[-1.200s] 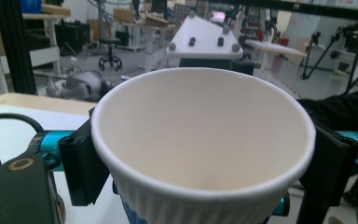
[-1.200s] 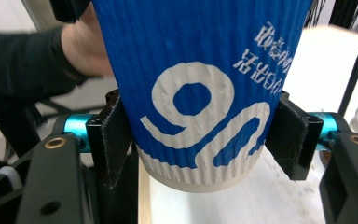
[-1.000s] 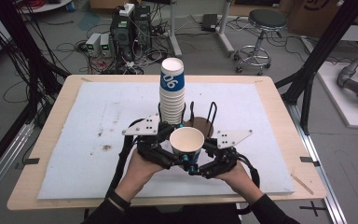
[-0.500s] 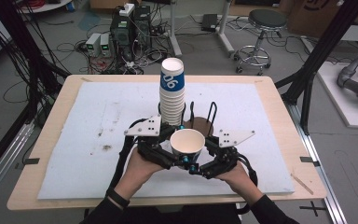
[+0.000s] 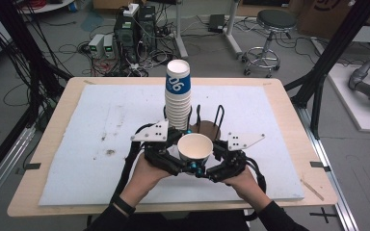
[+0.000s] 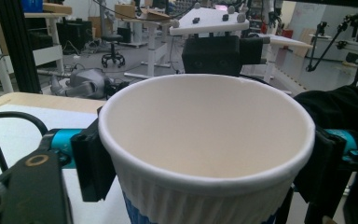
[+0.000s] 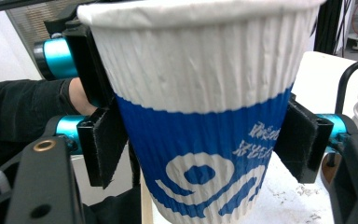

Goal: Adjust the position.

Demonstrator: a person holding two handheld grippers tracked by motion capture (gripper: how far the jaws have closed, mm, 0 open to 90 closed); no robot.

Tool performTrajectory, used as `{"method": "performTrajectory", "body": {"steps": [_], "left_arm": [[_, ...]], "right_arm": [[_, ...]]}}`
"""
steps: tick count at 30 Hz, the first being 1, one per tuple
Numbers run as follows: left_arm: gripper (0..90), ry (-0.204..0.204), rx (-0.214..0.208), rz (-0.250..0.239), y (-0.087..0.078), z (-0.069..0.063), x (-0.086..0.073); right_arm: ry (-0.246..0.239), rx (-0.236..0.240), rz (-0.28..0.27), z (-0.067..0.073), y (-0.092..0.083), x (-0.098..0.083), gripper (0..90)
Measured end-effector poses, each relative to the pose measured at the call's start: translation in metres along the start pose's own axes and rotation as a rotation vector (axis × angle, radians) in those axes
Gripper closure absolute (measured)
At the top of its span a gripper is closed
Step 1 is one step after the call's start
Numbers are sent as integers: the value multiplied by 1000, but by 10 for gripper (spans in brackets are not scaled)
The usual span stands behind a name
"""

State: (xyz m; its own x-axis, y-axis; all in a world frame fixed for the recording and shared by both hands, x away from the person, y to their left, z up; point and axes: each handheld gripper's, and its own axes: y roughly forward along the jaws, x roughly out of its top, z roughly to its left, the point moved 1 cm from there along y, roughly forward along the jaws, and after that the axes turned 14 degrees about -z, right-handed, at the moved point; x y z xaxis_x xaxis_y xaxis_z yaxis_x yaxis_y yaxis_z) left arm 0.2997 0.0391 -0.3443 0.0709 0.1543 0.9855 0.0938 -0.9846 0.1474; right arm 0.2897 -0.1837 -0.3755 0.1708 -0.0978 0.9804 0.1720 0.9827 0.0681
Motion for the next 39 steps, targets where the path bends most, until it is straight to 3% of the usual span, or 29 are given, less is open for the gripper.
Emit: {"method": "performTrajectory", "body": {"steps": [8, 14, 21, 28, 39], "left_arm": [[110, 6, 10, -3, -7, -2, 6], [109, 32, 36, -1, -20, -3, 8], [109, 26, 72, 20, -33, 0, -3], [109, 12, 85, 46, -29, 0, -18], [109, -11, 66, 94, -11, -3, -39]], "right_arm": [[-12, -7, 10, -1, -2, 1, 259], [-17, -13, 11, -3, -5, 3, 258], [-21, -32, -13, -6, -11, 6, 259], [-19, -36, -38, -6, -13, 9, 258], [-18, -28, -44, -3, -10, 9, 258]]}}
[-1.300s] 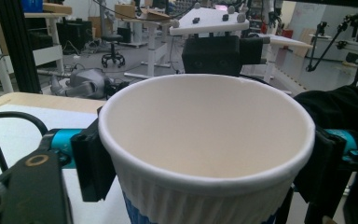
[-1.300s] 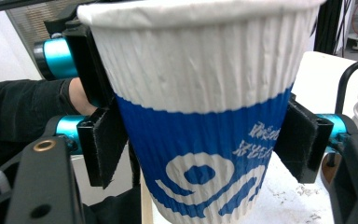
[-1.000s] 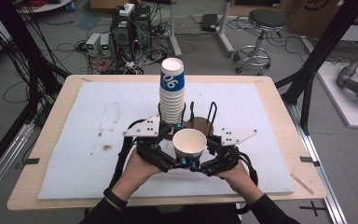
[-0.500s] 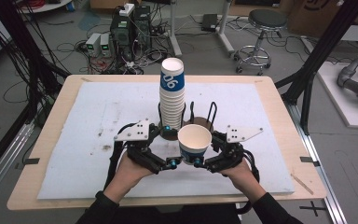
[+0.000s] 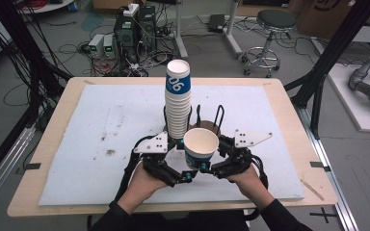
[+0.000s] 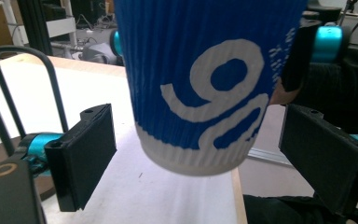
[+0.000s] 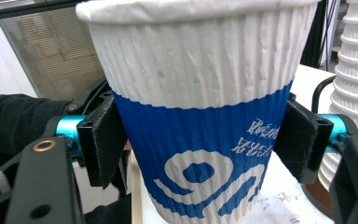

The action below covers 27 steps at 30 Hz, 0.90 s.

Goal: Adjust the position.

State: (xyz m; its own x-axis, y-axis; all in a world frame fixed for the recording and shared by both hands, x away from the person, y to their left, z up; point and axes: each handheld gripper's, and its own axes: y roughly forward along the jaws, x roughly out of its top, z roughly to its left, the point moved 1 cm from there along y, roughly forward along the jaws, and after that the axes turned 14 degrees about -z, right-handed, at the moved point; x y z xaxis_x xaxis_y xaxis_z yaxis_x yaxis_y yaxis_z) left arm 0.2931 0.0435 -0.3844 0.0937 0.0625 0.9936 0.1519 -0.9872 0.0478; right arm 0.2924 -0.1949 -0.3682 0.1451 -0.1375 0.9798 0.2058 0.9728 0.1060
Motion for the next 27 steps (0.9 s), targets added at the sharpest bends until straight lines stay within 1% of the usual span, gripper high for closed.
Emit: {"method": "performTrajectory", "body": {"steps": [6, 9, 11, 13, 14, 19, 21, 23, 27], "left_arm": [[174, -14, -23, -3, 6, -1, -5], [229, -20, -33, -12, 7, -1, -5], [265, -14, -24, -12, 6, -1, -4], [296, -17, -20, -15, 5, 0, -4], [298, -20, -21, -15, 5, 0, -5], [303, -11, -24, -16, 5, 0, -5], [303, -11, -26, -15, 5, 0, -5], [303, -12, -28, -13, 4, 0, -5], [304, -16, -28, -10, 4, 1, -7]], "right_arm": [[1, 9, 7, 2, 3, -2, 259], [-1, 13, 13, 3, 4, -2, 259], [-4, 13, 12, 3, 4, -3, 259], [-2, 18, 12, 4, 4, -3, 259], [-3, 15, 12, 4, 4, -3, 258], [-3, 19, 13, 4, 5, -2, 245], [-9, 19, 19, 4, 5, -2, 238], [-1, 22, 27, 4, 5, -1, 211], [-1, 20, 16, 5, 5, 2, 190]]}}
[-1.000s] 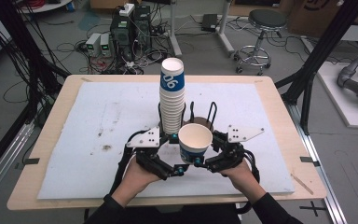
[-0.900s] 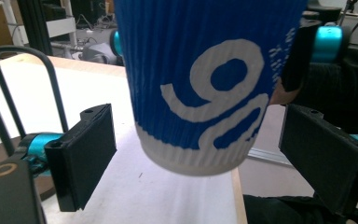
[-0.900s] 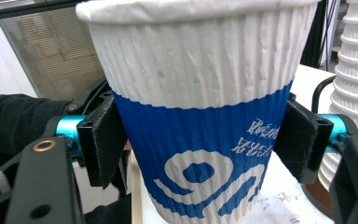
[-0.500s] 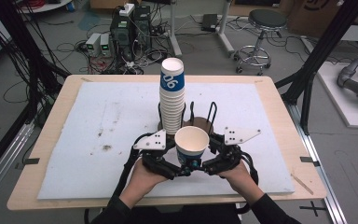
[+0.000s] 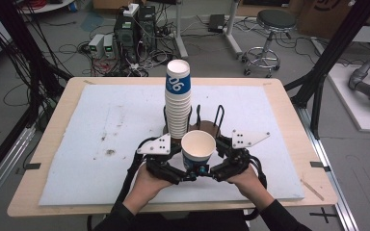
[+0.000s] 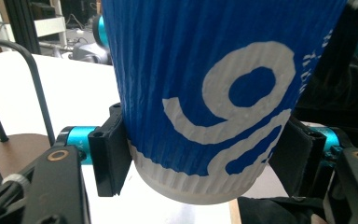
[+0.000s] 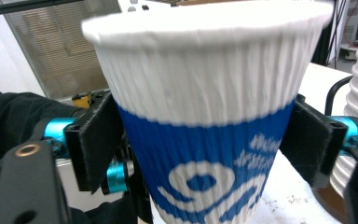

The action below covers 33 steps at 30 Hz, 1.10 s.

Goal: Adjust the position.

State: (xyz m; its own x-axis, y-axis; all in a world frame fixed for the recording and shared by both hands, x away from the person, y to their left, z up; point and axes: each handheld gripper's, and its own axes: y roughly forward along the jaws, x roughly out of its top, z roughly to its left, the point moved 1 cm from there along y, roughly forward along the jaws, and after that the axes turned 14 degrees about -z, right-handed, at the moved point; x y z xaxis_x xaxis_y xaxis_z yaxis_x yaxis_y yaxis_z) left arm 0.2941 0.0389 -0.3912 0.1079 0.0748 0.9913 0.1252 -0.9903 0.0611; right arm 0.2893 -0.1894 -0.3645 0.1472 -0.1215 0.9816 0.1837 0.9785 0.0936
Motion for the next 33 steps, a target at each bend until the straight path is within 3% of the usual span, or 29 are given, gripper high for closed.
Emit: {"method": "performTrajectory", "body": {"steps": [9, 13, 20, 33], "left_arm": [[303, -6, -9, 13, 2, 0, -3], [303, -3, -10, 13, 2, 0, -4], [241, -9, -16, -32, 3, -4, 3], [277, -5, -20, -14, 4, -3, 1]], "right_arm": [[14, -3, -30, 0, -2, 7, 183], [-3, -5, -27, 0, -3, 7, 205], [-11, 6, -25, 2, -2, 5, 227], [7, 17, -21, 2, 1, 5, 190]]}}
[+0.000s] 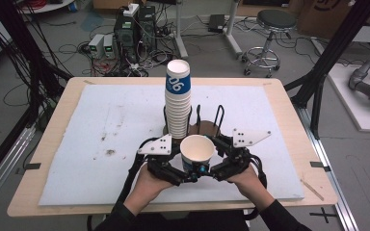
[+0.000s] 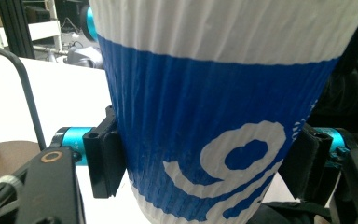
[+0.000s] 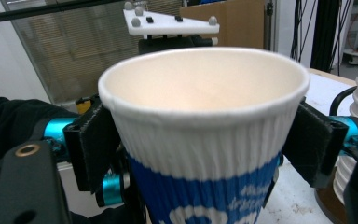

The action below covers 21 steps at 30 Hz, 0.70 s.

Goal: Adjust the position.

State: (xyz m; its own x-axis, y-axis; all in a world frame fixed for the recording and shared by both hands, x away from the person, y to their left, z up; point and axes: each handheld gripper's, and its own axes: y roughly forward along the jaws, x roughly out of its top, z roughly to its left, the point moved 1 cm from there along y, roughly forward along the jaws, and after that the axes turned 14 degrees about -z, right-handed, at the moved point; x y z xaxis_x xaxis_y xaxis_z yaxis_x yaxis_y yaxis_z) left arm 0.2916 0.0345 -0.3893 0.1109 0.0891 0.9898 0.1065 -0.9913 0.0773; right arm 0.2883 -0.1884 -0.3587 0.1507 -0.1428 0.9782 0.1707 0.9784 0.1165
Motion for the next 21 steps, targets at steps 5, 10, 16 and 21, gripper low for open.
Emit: {"method": "performTrajectory", "body": {"steps": [5, 10, 16, 21], "left_arm": [[279, 0, -3, -3, 0, 0, 0], [275, 3, -6, -2, 0, 1, 0], [188, 15, 18, -4, -4, 0, 2], [168, 29, 53, 9, -15, 2, 7]], "right_arm": [[5, 2, 1, 0, -1, 1, 190], [-10, -2, 4, 1, -1, 1, 204], [-31, -23, 5, -1, -3, 2, 212], [-37, -43, 2, -5, -7, 3, 220]]}}
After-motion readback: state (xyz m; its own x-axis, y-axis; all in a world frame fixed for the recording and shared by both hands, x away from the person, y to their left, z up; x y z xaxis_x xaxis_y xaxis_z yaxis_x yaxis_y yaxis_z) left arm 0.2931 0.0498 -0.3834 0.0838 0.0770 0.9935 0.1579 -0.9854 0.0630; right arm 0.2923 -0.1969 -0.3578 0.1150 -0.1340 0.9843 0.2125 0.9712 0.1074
